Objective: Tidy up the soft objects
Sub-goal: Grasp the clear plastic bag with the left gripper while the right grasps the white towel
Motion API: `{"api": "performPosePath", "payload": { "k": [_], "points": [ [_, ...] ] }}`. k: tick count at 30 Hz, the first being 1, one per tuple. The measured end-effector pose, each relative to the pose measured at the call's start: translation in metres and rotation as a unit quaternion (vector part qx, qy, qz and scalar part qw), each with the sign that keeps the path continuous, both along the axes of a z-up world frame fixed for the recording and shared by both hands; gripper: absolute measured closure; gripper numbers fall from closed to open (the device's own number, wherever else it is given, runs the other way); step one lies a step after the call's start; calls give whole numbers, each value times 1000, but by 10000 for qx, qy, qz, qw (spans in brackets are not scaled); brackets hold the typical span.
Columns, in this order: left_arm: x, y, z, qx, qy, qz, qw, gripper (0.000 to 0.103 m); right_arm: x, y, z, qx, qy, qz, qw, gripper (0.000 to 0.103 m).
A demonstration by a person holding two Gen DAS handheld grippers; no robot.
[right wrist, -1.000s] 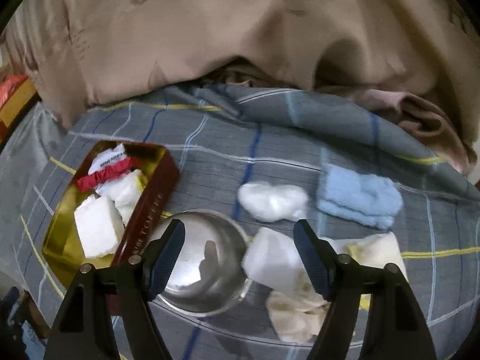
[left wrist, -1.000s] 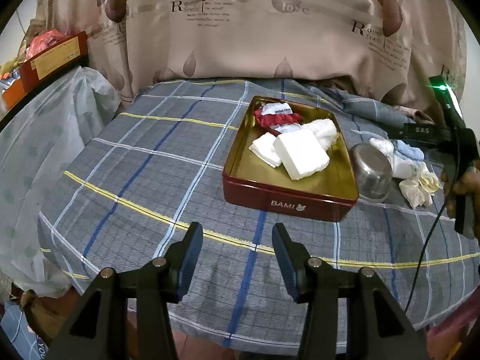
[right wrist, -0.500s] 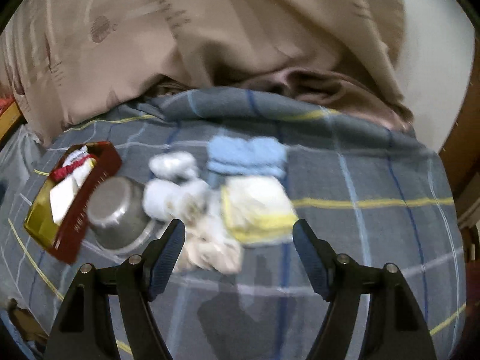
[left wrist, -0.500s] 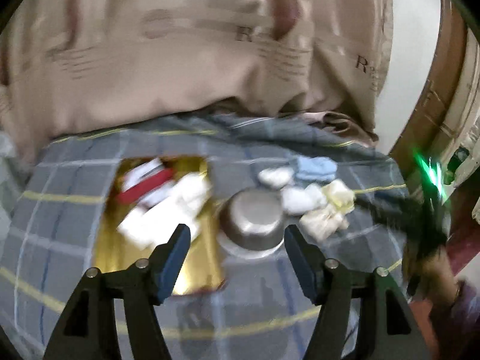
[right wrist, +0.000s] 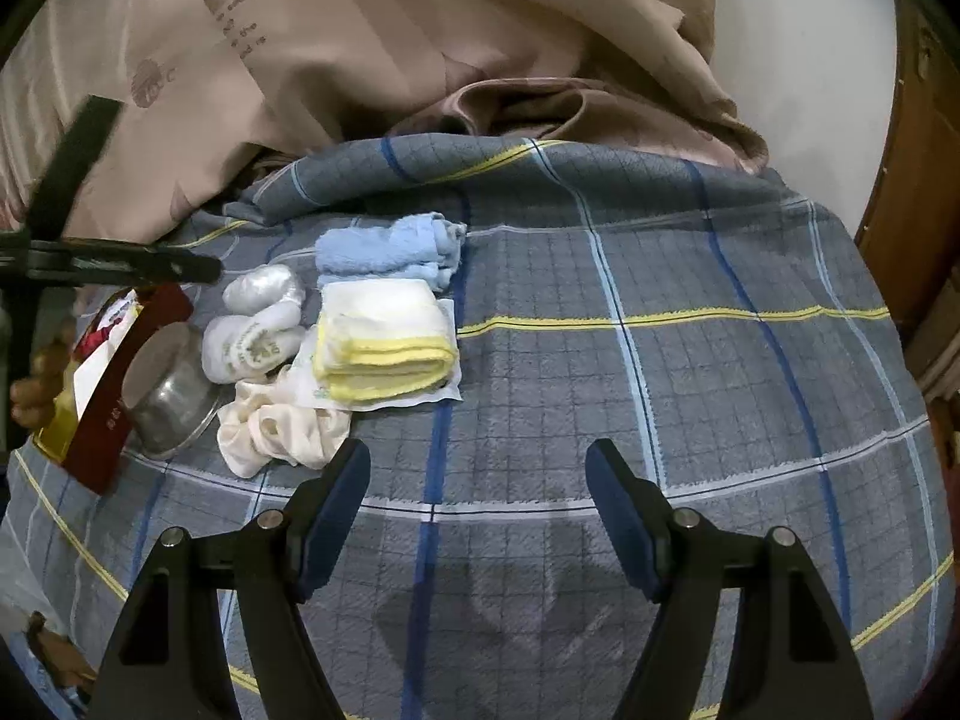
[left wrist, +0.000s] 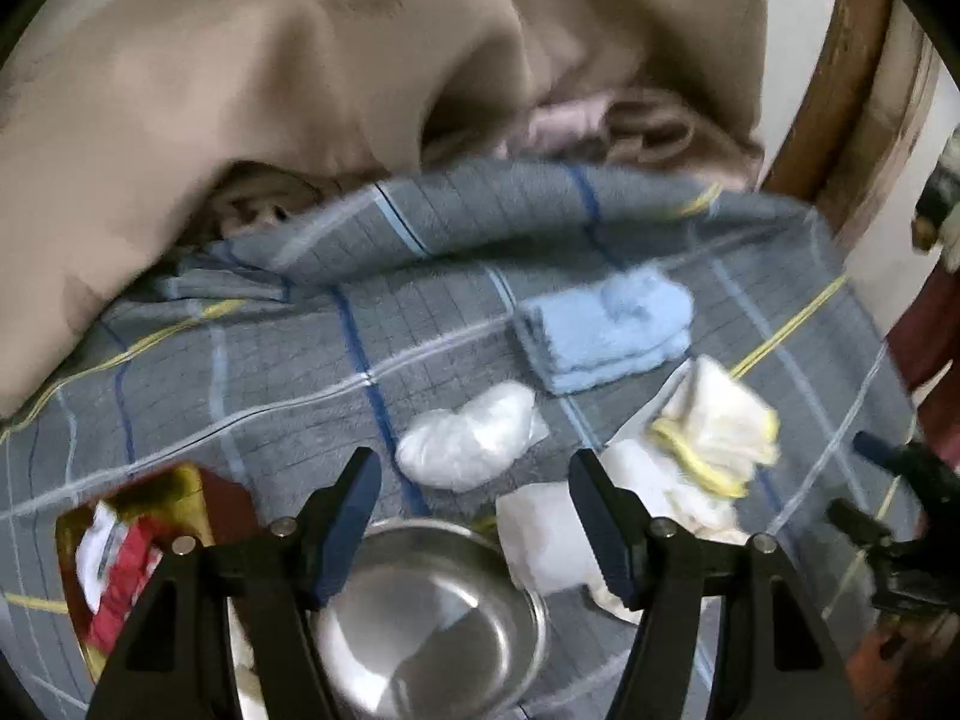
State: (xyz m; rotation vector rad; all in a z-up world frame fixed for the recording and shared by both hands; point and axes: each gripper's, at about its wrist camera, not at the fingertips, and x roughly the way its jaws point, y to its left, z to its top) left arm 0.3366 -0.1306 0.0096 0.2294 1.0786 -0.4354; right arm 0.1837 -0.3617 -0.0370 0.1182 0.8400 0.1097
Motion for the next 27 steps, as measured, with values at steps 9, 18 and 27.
{"api": "performPosePath", "payload": {
  "k": [9, 18, 27],
  "points": [
    [33, -11, -40, 524, 197, -347, 9978, 36, 7, -3, -15, 274, 60, -38, 9996, 31],
    [48, -5, -68, 395, 536, -456, 9967, 65, 13, -3, -28, 410, 154, -60, 9990, 31],
    [36, 25, -40, -131, 123, 129, 9998, 67, 12, -2, -29, 460, 157, -52, 9988, 31]
  ]
}}
